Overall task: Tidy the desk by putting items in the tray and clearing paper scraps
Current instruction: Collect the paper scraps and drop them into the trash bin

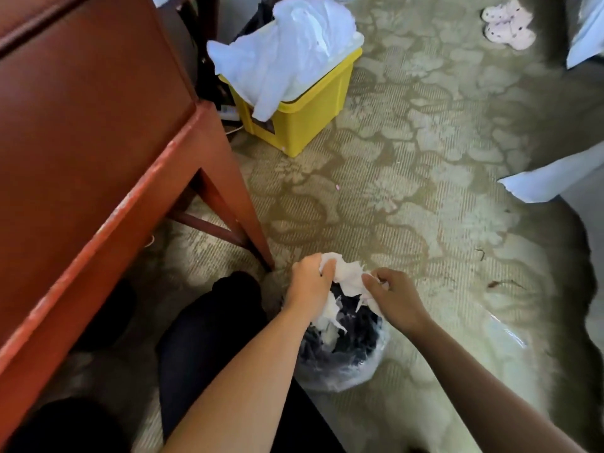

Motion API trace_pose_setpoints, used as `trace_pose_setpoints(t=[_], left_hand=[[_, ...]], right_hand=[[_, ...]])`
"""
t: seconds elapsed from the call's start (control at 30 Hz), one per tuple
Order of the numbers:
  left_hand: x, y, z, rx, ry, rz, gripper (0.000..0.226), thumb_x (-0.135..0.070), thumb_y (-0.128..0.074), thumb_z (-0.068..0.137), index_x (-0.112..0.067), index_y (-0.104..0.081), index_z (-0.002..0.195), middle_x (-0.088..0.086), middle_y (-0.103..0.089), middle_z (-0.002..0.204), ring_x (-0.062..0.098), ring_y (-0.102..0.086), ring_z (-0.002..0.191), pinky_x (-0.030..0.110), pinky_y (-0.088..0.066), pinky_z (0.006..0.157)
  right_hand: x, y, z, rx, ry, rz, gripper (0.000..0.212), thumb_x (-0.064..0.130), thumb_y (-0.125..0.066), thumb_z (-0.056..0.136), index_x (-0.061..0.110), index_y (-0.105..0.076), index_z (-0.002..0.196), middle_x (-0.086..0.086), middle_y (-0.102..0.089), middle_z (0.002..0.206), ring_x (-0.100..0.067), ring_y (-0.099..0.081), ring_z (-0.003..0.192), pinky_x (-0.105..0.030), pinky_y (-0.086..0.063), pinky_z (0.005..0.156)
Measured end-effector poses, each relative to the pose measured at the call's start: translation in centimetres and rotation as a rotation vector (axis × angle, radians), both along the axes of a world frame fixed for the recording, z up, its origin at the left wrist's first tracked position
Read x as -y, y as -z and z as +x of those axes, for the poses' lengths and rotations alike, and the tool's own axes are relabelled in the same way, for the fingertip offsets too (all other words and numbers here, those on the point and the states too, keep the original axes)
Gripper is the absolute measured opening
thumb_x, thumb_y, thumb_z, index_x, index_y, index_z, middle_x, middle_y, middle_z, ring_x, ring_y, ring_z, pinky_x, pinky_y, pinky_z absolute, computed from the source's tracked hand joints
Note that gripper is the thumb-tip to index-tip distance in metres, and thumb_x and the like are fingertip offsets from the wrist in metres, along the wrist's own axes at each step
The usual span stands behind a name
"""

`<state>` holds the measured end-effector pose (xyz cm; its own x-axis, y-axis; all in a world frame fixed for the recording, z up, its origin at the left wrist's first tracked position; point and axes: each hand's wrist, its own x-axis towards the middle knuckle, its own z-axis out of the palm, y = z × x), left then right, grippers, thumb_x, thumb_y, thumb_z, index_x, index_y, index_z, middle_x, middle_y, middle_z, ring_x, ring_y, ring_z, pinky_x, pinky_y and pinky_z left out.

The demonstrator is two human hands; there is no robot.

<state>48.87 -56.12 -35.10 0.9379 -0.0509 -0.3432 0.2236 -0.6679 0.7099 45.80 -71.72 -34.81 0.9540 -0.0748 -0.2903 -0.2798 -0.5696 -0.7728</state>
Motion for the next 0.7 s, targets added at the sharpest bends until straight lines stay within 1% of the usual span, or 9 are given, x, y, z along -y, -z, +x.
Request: trace_pose_setpoints(t=[0.1,0.2,0.27,0.33,0.5,0.57,0.6,0.67,0.7], left_hand=[[0.1,0.9,0.8,-0.052,0.003,0.030,0.041,-0.025,-0.042,0.099,-0.013,-0.037,0.060,0.003,-0.038,0.062,0.025,-0.041,0.066,0.028,-0.023,0.048],[0.2,2.6,1.0,-0.163,-0.061,0.019,0.036,-0.023,-0.041,0.099,0.008,-0.056,0.088,0.025,-0.056,0.087,0.041,-0.053,0.087,0.037,-0.034,0.060],[0.4,3.9,1.0,-0.244,-0.100,0.023,0.033,-0.021,-0.041,0.099,0.007,-0.057,0.095,0.024,-0.057,0.088,0.041,-0.055,0.090,0.040,-0.043,0.069],[0.7,4.9,1.1,-0.336,-0.113,0.042,0.033,-0.019,-0.039,0.099,0.007,-0.057,0.107,0.025,-0.060,0.104,0.039,-0.056,0.099,0.042,-0.045,0.075],[1.1,6.3,1.0,-0.620,0.037,0.059,0.041,-0.016,-0.030,0.101,-0.004,-0.039,0.139,0.020,-0.048,0.134,0.033,-0.054,0.099,0.042,-0.044,0.077],[1.1,6.4,0.9,-0.672,0.099,0.072,0.042,-0.015,-0.029,0.101,-0.007,-0.035,0.142,0.019,-0.044,0.139,0.036,-0.052,0.116,0.044,-0.045,0.087],[1.1,6.5,0.9,-0.686,0.123,0.080,0.044,-0.014,-0.029,0.101,-0.009,-0.031,0.144,0.018,-0.042,0.141,0.035,-0.050,0.120,0.041,-0.045,0.085],[0.9,6.1,0.9,-0.702,0.163,0.097,0.049,-0.013,-0.030,0.101,-0.012,-0.022,0.149,0.017,-0.037,0.147,0.036,-0.048,0.124,0.038,-0.045,0.081],[0.8,5.9,0.9,-0.702,0.182,0.109,0.051,-0.012,-0.031,0.100,-0.013,-0.019,0.150,0.016,-0.034,0.149,0.036,-0.047,0.125,0.040,-0.047,0.088]], right_hand=[[-0.4,2.5,0.2,-0.136,0.021,-0.036,0.044,0.024,-0.053,0.094,0.014,-0.034,0.056,0.001,-0.032,0.056,-0.014,-0.032,0.055,-0.031,-0.024,0.055],[-0.9,4.6,0.3,-0.230,0.031,-0.066,0.047,0.024,-0.049,0.096,0.014,-0.031,0.054,0.000,-0.032,0.055,-0.014,-0.033,0.054,-0.031,-0.024,0.054],[-1.4,5.9,0.3,-0.288,0.015,-0.072,0.048,0.024,-0.046,0.098,0.014,-0.028,0.054,0.000,-0.030,0.053,-0.013,-0.030,0.051,-0.030,-0.022,0.052],[-2.0,6.9,0.2,-0.348,0.008,-0.077,0.049,0.025,-0.044,0.099,0.014,-0.027,0.054,0.000,-0.029,0.053,-0.013,-0.028,0.049,-0.028,-0.021,0.050],[-2.8,8.7,0.0,-0.446,0.042,0.000,0.044,0.026,-0.039,0.099,0.013,-0.031,0.057,-0.002,-0.034,0.055,-0.016,-0.032,0.054,-0.029,-0.027,0.055],[-2.9,8.8,0.1,-0.491,0.023,0.029,0.028,0.026,-0.037,0.098,0.014,-0.046,0.074,-0.001,-0.041,0.062,-0.018,-0.040,0.060,-0.030,-0.035,0.061],[-2.9,8.7,0.1,-0.520,-0.006,0.029,0.021,0.027,-0.036,0.098,0.016,-0.053,0.094,0.000,-0.047,0.068,-0.018,-0.044,0.063,-0.030,-0.038,0.063],[-2.9,8.3,0.3,-0.571,-0.059,0.004,0.037,0.026,-0.036,0.099,0.017,-0.042,0.135,-0.006,-0.059,0.089,-0.020,-0.054,0.075,-0.031,-0.041,0.066],[-2.8,8.1,0.4,-0.590,-0.078,-0.014,0.043,0.024,-0.037,0.100,0.015,-0.036,0.142,-0.011,-0.062,0.101,-0.024,-0.058,0.087,-0.033,-0.043,0.074]])
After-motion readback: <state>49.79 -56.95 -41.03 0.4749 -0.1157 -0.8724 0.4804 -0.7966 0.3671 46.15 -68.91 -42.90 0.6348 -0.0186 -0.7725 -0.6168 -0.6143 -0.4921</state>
